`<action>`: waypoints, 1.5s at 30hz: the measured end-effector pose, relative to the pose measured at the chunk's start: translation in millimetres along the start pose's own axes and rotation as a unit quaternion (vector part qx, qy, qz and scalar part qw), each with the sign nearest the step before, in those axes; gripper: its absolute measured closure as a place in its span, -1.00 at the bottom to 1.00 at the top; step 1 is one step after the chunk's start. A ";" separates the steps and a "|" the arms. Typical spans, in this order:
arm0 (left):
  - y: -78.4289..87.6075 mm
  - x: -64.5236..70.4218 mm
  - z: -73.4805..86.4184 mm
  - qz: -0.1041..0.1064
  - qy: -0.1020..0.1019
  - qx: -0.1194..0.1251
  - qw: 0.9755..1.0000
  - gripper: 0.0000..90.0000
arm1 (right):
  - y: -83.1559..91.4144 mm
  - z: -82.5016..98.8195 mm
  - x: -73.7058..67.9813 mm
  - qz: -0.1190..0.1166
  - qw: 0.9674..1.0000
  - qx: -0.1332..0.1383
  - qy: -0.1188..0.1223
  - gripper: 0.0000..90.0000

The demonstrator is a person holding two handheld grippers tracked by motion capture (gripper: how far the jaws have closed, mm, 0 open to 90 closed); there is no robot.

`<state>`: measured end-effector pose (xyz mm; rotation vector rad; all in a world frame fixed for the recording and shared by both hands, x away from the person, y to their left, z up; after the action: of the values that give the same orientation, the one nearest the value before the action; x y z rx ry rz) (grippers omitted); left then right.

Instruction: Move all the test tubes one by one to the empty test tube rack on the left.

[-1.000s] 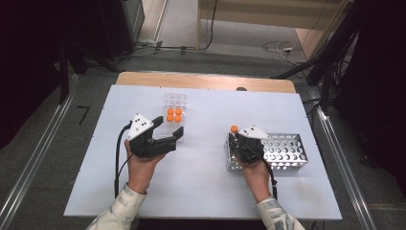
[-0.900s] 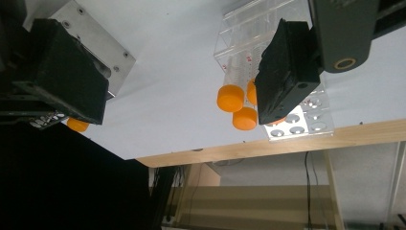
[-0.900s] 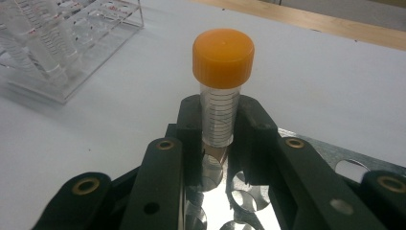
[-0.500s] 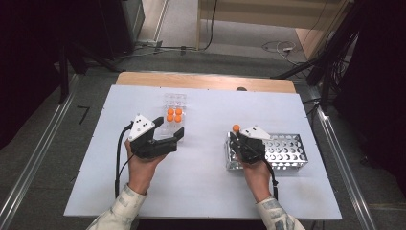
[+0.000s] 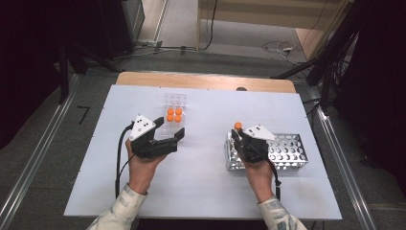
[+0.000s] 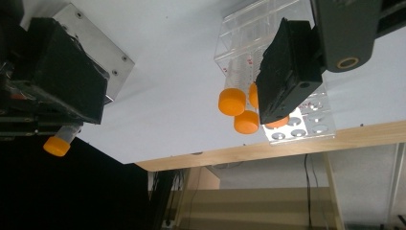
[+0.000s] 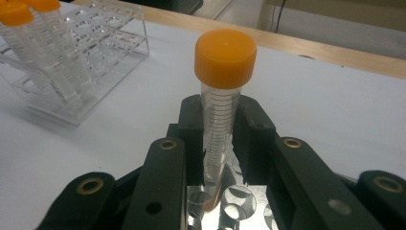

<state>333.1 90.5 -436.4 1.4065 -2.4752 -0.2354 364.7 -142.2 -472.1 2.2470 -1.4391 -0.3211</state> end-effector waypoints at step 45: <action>10.0 18.5 -4.3 0.024 -0.010 0.013 1.000 -0.59 | 41.3 -14.4 -45.1 -0.107 0.994 0.032 0.018 0.61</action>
<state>317.4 79.8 -426.5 1.3591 -2.5331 -0.2081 318.5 -112.6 -441.5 2.4519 -1.2090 -0.3042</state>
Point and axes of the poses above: each handheld gripper's, and its own axes: y roughly backward along the jaws, z roughly out of its underside, x roughly to its right, the point moved 8 cm from there along -y, roughly forward along the jaws
